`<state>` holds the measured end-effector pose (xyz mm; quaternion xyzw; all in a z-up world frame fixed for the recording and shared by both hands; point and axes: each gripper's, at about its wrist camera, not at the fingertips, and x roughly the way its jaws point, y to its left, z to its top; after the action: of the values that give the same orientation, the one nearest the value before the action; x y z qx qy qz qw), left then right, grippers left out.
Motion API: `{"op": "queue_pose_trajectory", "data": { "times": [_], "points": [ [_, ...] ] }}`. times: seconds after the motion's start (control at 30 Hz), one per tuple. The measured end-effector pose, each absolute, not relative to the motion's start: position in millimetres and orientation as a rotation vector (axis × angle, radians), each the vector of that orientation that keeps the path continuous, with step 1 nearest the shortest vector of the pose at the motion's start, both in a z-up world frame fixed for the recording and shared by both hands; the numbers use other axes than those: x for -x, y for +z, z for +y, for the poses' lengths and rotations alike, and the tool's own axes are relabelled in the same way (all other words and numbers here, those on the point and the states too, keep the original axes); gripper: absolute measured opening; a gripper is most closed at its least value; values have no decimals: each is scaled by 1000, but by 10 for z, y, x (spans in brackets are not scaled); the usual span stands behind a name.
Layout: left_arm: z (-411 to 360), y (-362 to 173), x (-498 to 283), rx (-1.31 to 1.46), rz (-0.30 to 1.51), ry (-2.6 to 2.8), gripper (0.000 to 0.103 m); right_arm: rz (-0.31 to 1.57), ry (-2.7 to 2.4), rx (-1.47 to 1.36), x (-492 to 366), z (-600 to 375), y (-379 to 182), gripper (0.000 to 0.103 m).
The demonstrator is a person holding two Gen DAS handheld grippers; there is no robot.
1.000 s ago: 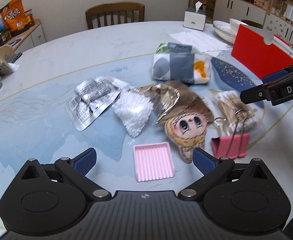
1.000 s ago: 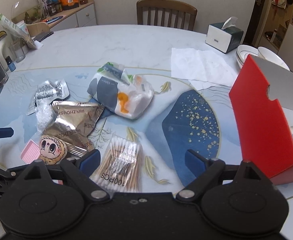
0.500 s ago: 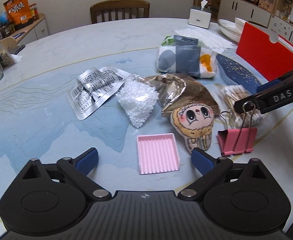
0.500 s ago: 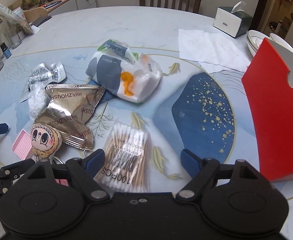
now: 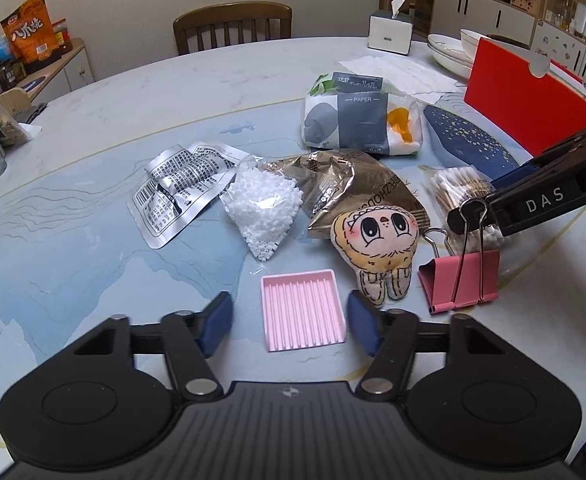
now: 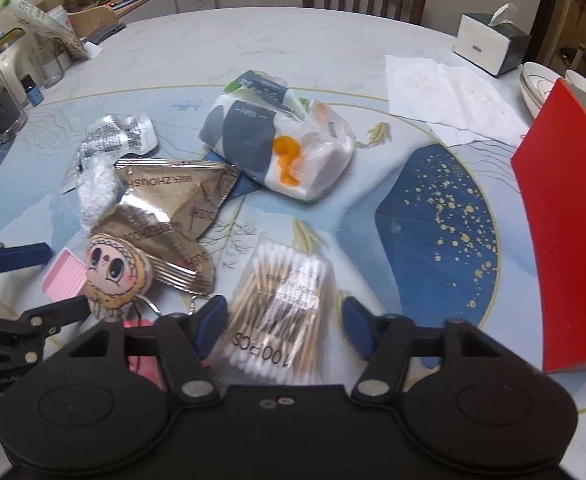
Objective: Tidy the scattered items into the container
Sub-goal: 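Grasp the cotton-swab pack with the right gripper while the left grasps the pink sponge pad, then lift the swab pack and pink pad and carry them over the box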
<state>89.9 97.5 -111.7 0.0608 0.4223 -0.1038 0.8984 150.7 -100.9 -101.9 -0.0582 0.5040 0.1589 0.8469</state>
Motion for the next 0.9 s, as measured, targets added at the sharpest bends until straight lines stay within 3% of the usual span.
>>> {"op": "queue_pose_trajectory", "data": {
  "times": [0.17,0.77,0.9],
  "points": [
    [954,-1095,-883,-127,880,-214,42,1062,351,110,-1488,-1017,-1001,49],
    [900,-993,-872,-83,878,-173,41,1043,347,35,-1431,-1294,-898,25],
    [869,-920,-854,-68,868,-170,41,1035,355,31,-1402,-1357,-839,25]
  ]
}}
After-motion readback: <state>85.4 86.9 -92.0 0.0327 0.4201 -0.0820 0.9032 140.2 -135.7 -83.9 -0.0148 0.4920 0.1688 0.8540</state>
